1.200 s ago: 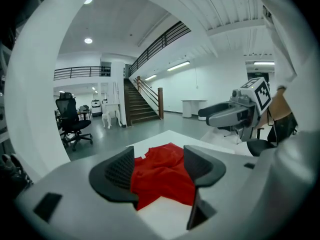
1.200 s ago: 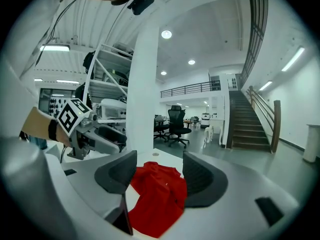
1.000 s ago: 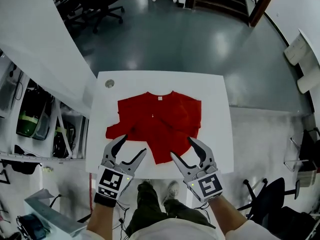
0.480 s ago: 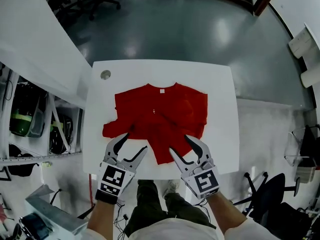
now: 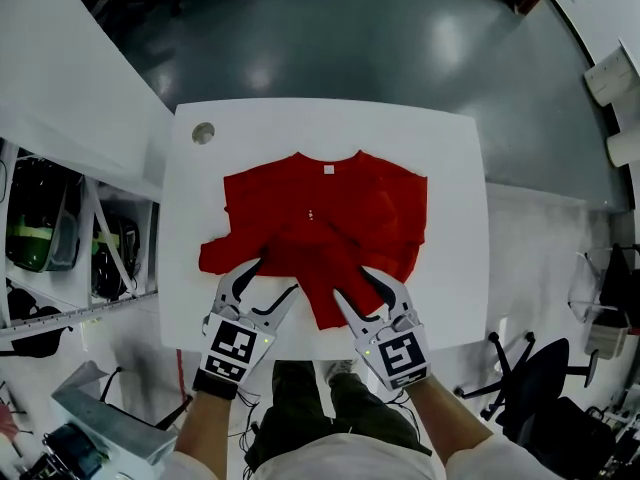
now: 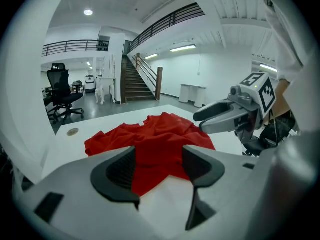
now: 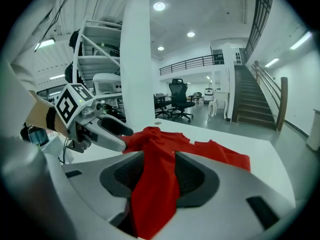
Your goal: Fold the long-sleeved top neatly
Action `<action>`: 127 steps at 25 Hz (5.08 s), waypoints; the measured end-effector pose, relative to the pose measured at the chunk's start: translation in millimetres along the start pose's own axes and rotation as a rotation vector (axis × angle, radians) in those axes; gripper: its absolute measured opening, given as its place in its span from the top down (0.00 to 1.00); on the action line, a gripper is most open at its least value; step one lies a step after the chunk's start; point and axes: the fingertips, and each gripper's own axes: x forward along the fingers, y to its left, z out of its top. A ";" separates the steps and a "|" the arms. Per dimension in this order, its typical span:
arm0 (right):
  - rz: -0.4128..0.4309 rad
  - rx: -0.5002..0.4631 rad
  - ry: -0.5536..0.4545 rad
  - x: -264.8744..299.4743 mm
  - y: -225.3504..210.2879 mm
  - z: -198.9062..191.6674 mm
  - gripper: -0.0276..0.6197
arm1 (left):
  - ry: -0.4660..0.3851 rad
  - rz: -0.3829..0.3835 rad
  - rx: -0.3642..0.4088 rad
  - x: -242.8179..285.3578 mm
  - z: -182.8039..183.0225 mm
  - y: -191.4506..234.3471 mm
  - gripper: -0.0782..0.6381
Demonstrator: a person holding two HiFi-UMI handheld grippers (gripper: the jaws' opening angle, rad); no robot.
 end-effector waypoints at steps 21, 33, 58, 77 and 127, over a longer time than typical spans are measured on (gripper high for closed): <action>-0.069 -0.003 0.255 57.9 -8.7 -77.2 0.92 | 0.120 0.022 -0.006 25.0 -48.8 33.8 0.49; 0.047 -0.021 0.246 28.0 15.4 -75.8 0.92 | 0.123 0.075 -0.011 10.2 -48.8 49.3 0.49; 0.253 -0.231 0.419 -49.8 37.9 -133.5 0.92 | 0.201 0.164 0.093 11.6 -57.7 34.0 0.49; 0.209 -0.153 0.342 -40.2 26.6 -113.1 0.86 | 0.130 0.225 0.124 4.9 -37.9 58.2 0.49; 0.157 -0.084 0.154 106.4 18.4 4.8 0.86 | 0.321 0.103 -0.049 -12.0 -76.4 197.9 0.85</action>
